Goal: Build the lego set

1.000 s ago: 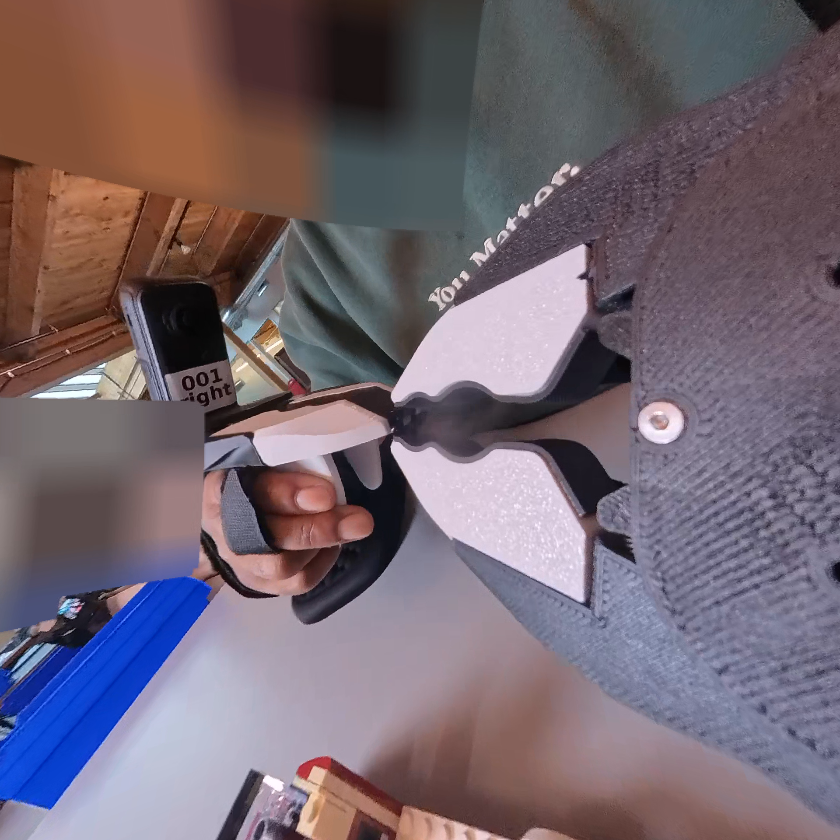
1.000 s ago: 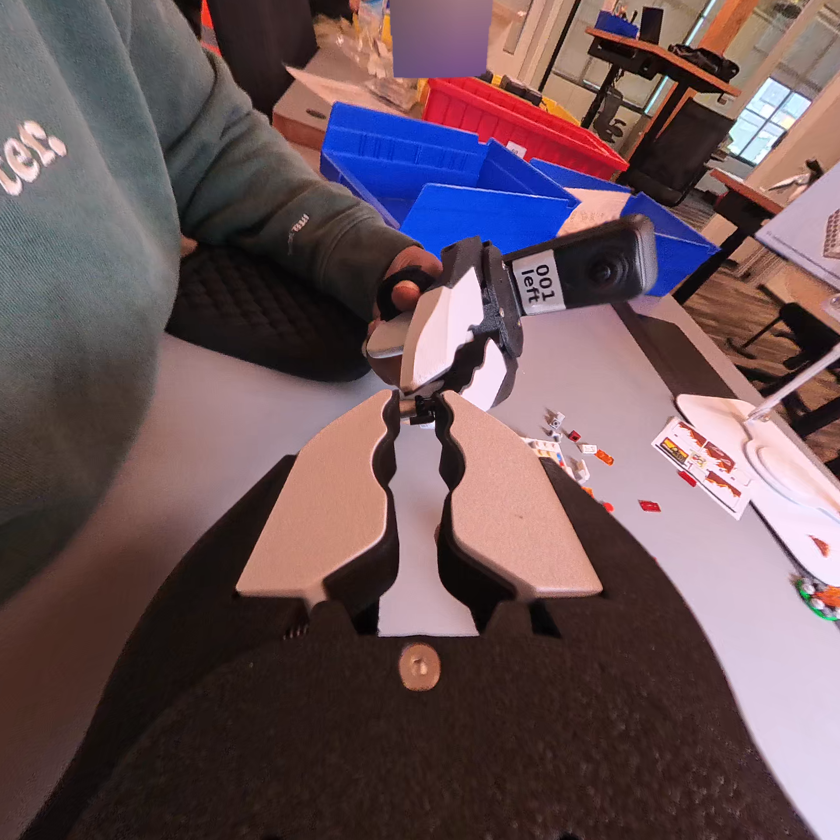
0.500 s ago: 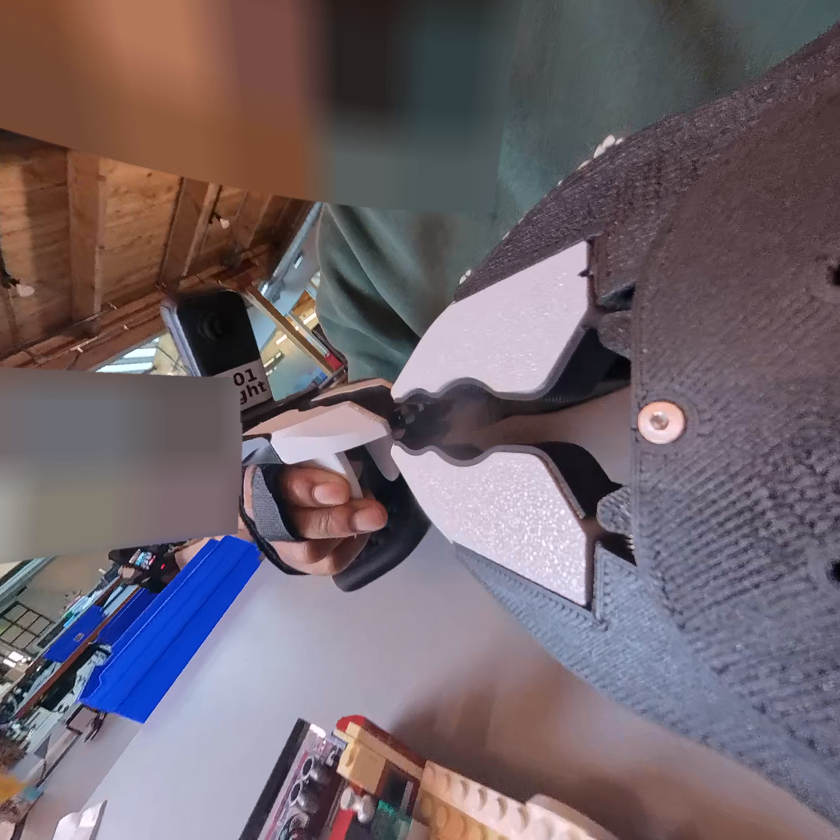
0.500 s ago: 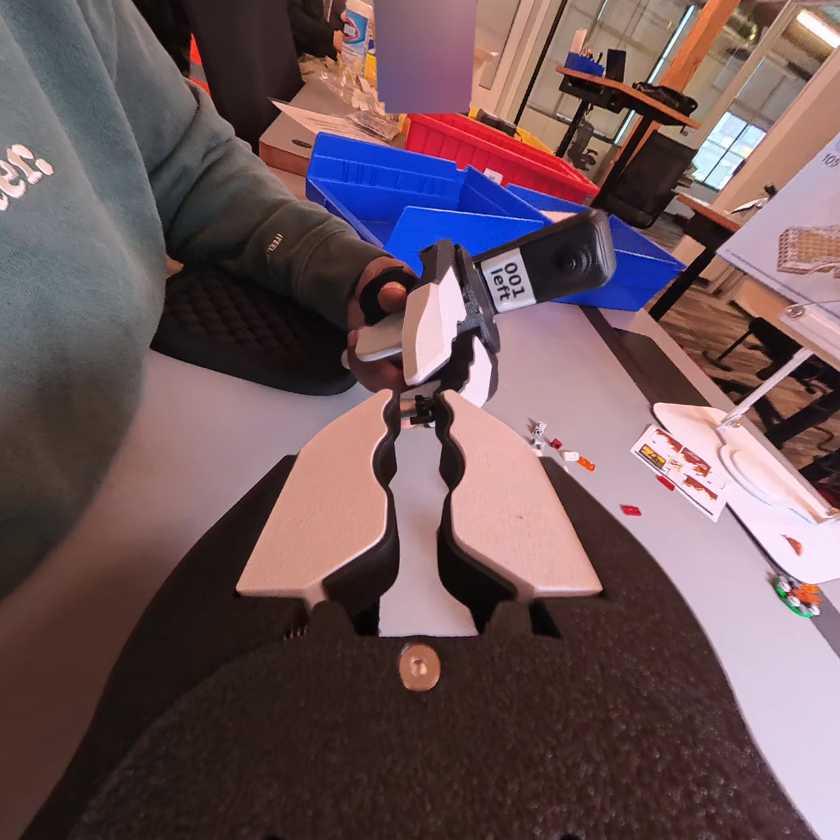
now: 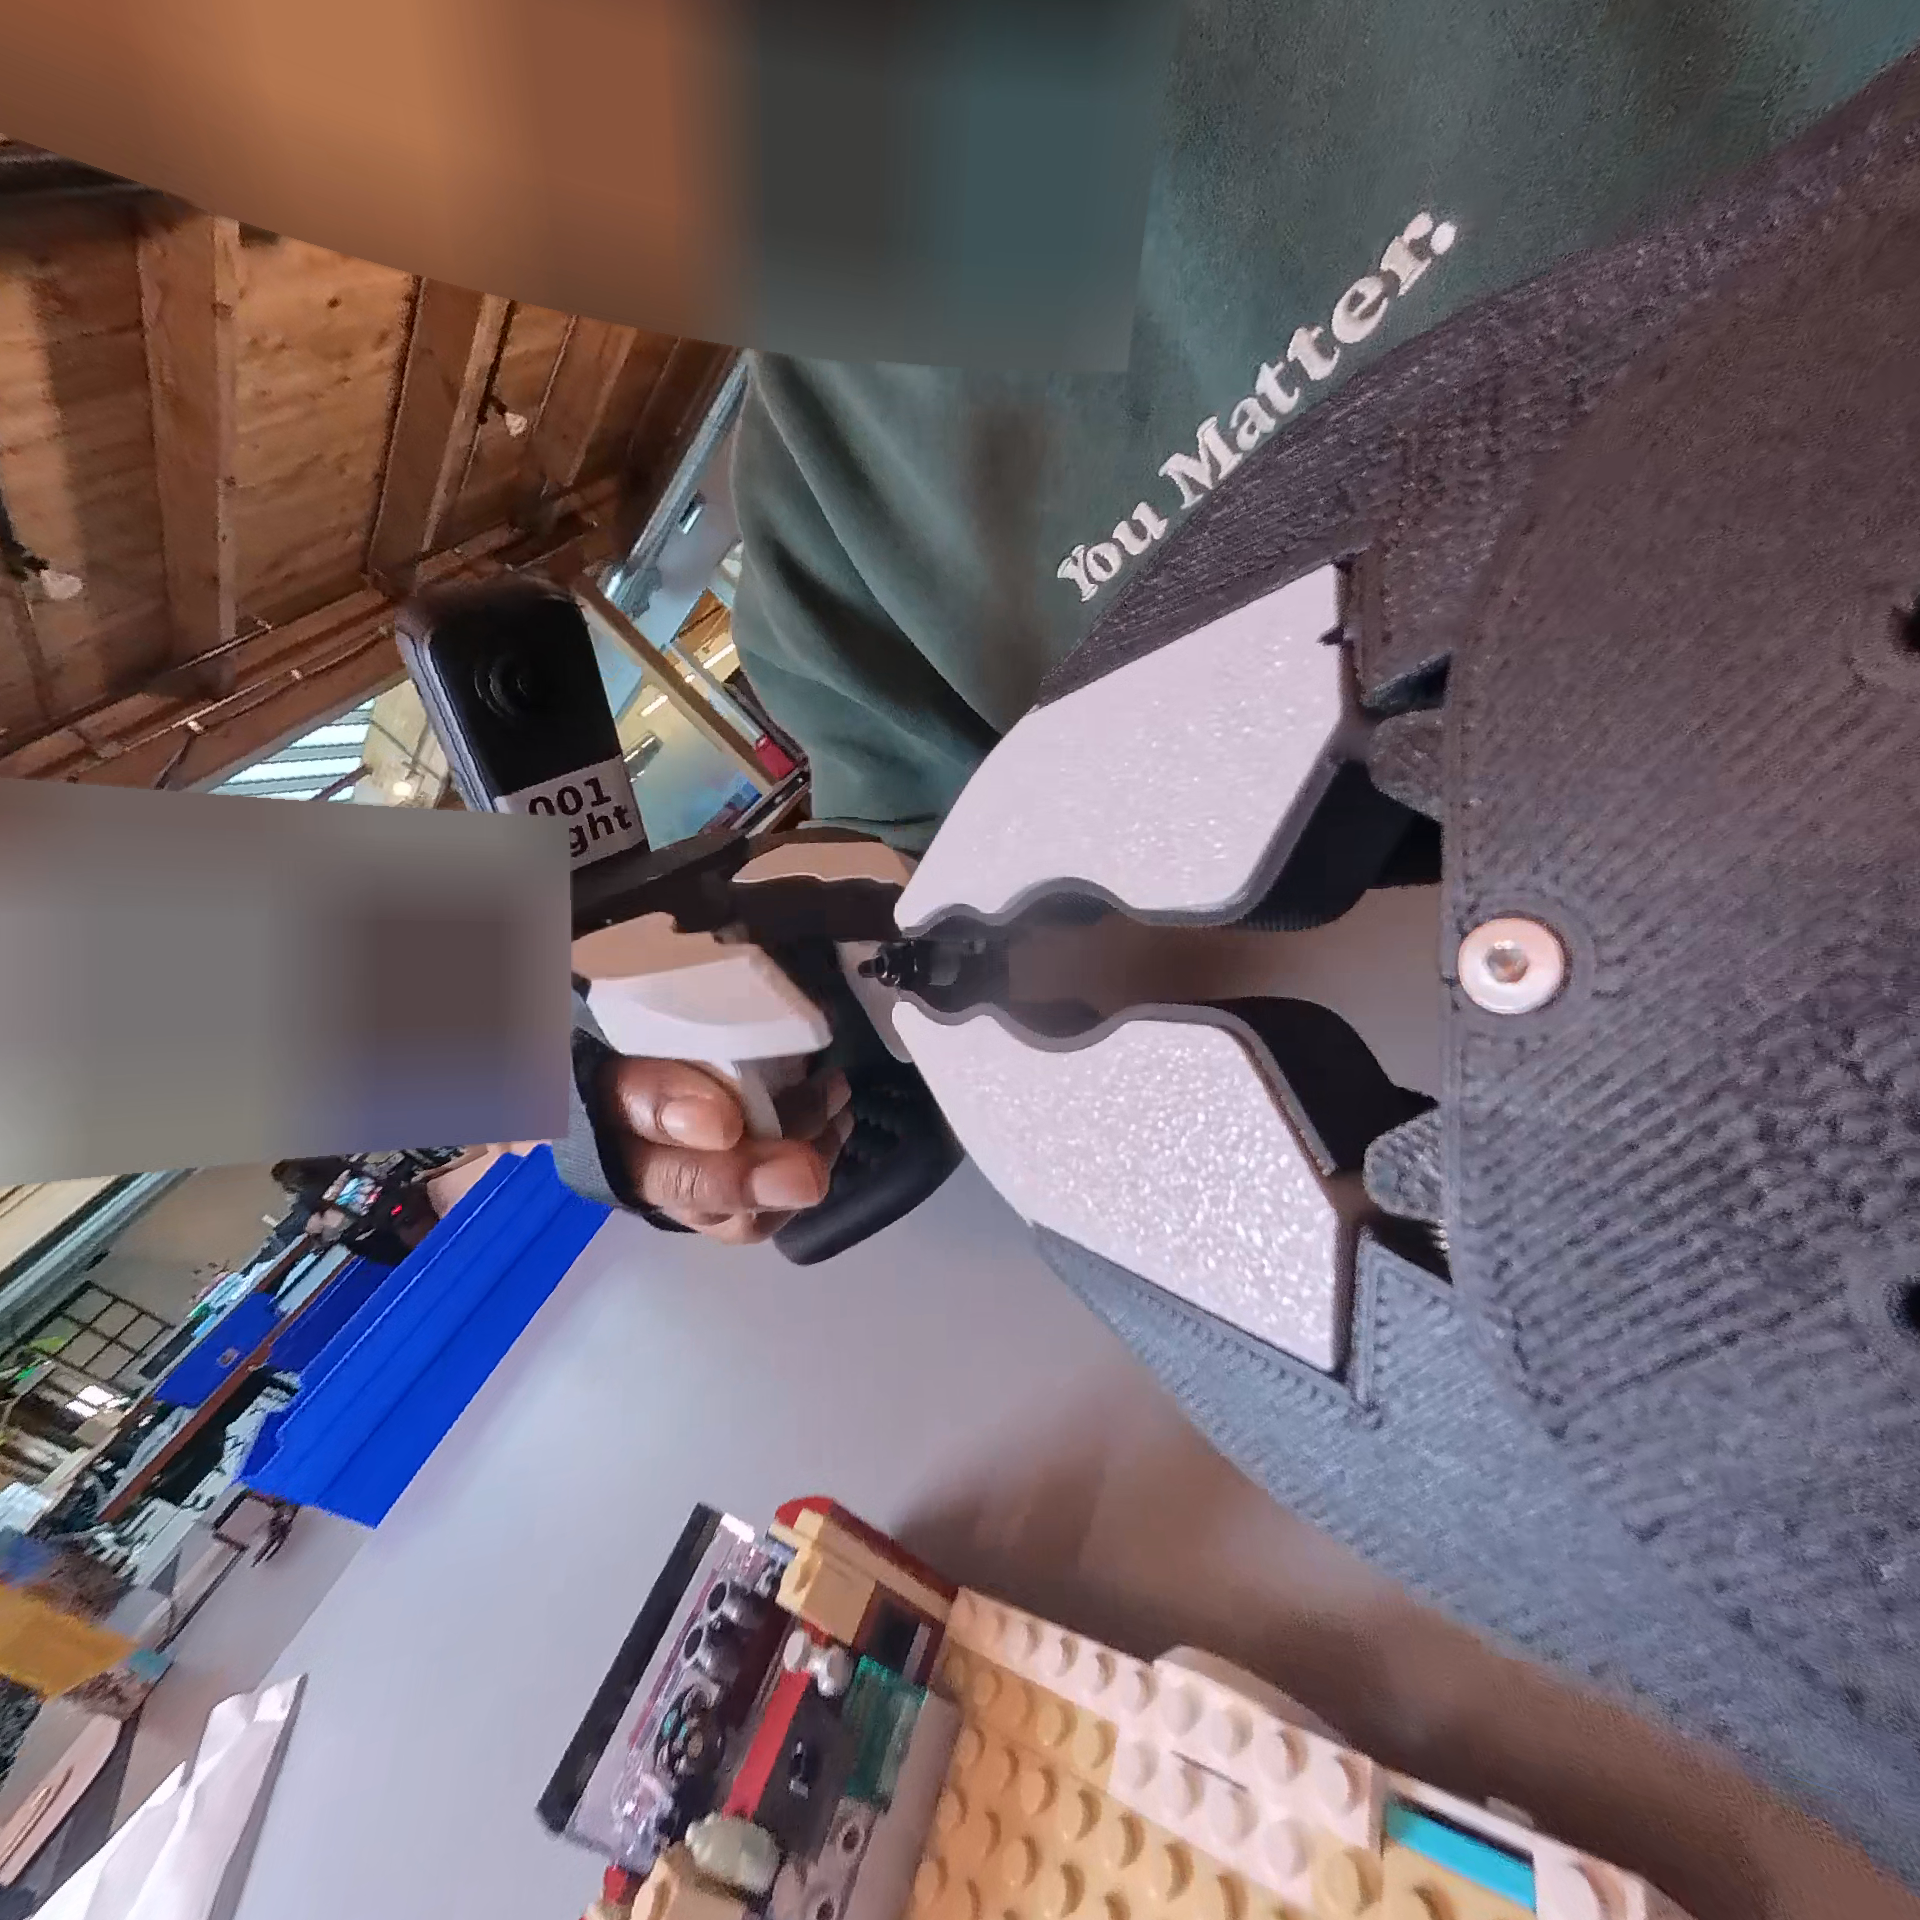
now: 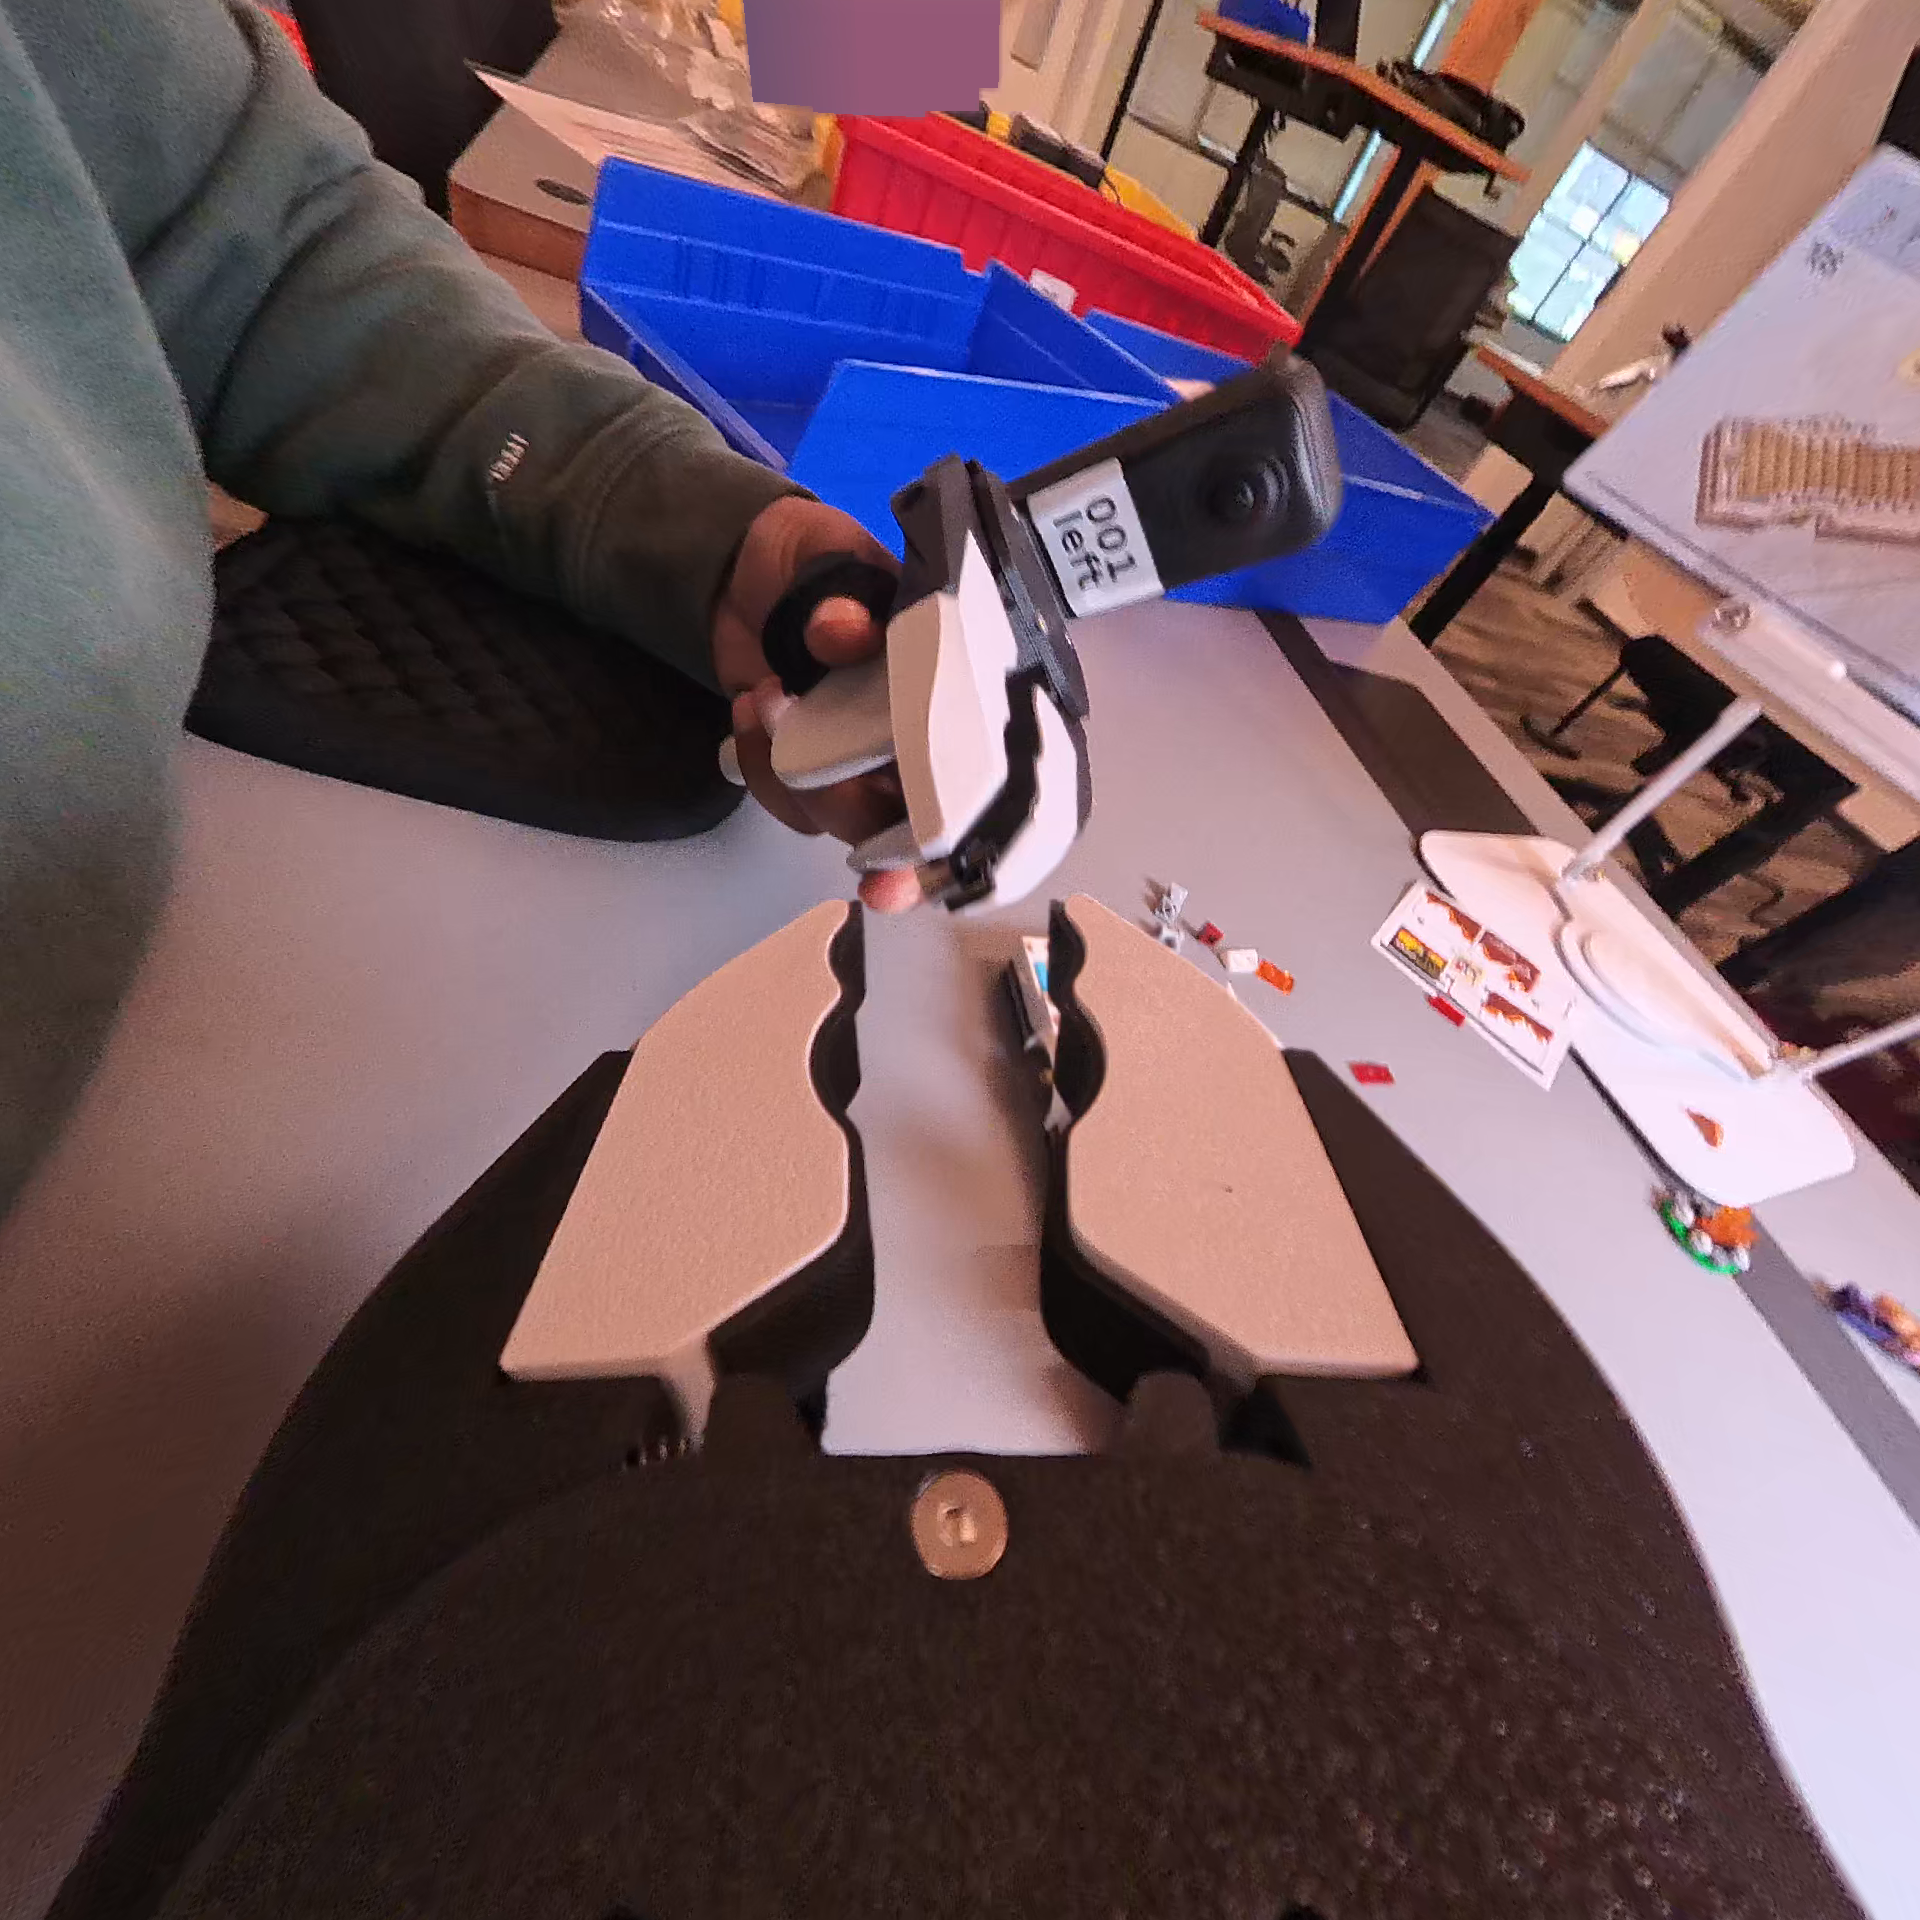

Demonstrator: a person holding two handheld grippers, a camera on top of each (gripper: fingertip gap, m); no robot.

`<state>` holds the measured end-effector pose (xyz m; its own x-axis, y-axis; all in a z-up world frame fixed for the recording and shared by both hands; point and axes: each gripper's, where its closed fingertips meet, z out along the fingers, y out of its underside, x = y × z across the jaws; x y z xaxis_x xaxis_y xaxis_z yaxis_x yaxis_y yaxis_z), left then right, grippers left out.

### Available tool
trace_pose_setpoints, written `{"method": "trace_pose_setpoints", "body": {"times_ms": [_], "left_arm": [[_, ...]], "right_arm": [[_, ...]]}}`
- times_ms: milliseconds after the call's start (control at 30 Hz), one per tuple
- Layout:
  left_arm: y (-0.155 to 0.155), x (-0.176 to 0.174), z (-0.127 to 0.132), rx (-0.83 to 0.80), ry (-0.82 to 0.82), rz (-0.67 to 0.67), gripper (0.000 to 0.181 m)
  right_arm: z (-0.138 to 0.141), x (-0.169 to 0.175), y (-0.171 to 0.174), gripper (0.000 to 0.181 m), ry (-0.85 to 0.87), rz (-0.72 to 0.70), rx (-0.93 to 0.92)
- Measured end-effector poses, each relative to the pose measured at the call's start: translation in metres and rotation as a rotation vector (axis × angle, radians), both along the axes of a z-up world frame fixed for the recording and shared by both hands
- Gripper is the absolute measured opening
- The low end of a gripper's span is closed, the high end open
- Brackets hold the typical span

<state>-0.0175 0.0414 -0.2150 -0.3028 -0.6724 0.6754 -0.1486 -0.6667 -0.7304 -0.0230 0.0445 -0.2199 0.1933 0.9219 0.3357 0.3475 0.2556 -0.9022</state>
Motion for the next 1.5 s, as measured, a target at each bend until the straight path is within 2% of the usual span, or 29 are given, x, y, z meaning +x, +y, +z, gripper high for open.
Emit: {"method": "trace_pose_setpoints", "body": {"times_ms": [200, 300, 433, 533, 933, 1067, 1267, 1400, 1500], "left_arm": [[0.014, -0.006, 0.002, -0.050, -0.025, 0.044, 0.008], [0.014, -0.006, 0.001, -0.053, -0.025, 0.043, 0.008], [0.012, -0.005, 0.001, -0.061, -0.027, 0.033, 0.008], [0.010, -0.003, 0.000, -0.063, -0.026, 0.023, 0.008], [0.004, 0.002, -0.009, -0.039, 0.015, 0.014, 0.008], [0.017, 0.002, -0.020, 0.071, 0.082, 0.118, 0.008], [0.062, -0.014, -0.032, 0.393, 0.213, 0.435, 0.008], [0.090, -0.035, -0.032, 0.551, 0.291, 0.612, 0.008], [0.105, -0.048, -0.033, 0.576, 0.332, 0.676, 0.008]], "right_arm": [[-0.004, 0.016, 0.016, 0.035, -0.004, -0.056, -0.047], [-0.004, 0.015, 0.016, 0.032, -0.006, -0.063, -0.040], [-0.003, 0.008, 0.012, 0.019, 0.023, -0.045, -0.041], [-0.001, 0.000, 0.005, 0.019, 0.052, -0.016, -0.083], [-0.009, -0.004, 0.006, 0.014, 0.017, -0.030, -0.053], [-0.023, 0.009, 0.025, 0.021, -0.059, -0.125, -0.086], [-0.039, 0.058, 0.075, 0.026, -0.192, -0.419, -0.077], [-0.056, 0.080, 0.082, 0.051, -0.298, -0.487, -0.147], [-0.072, 0.094, 0.085, 0.064, -0.369, -0.495, -0.226]]}}
